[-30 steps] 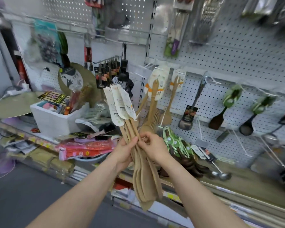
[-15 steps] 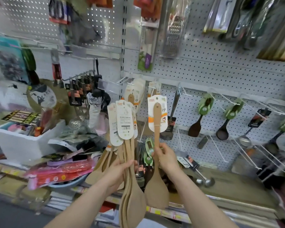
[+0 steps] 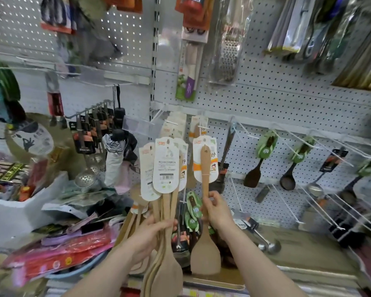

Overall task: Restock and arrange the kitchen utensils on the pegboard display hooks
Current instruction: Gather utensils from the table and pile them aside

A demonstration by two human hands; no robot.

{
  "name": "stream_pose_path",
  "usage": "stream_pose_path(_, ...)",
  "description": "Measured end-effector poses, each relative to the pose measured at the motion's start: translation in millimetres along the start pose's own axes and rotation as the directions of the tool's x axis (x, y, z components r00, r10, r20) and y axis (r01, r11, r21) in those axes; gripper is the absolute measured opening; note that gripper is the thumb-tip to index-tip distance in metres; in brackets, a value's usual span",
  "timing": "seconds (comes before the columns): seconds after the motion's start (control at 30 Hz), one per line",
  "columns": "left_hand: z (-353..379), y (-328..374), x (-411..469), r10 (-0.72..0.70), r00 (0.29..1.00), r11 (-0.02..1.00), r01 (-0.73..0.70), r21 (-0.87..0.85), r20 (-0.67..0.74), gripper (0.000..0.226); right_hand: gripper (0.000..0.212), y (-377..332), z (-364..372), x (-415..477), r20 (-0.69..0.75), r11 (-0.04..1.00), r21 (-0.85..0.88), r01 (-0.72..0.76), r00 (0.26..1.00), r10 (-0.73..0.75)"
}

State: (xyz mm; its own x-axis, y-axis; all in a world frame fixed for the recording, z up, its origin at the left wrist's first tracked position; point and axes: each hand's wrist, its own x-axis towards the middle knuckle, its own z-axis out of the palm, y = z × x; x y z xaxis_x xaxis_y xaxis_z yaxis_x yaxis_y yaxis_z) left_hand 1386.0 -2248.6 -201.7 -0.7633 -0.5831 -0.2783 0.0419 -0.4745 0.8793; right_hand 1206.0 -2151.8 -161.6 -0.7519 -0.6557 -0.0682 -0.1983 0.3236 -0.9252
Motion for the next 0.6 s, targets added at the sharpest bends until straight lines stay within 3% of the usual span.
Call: stream_pose_path(0.6,-6,12,49,-0.009,1.000,1.000,0.009,0.021,0.025,0.049,0.010,-4,8,75,0.043,1.000,-0.021,-0.002,0.999,0.003)
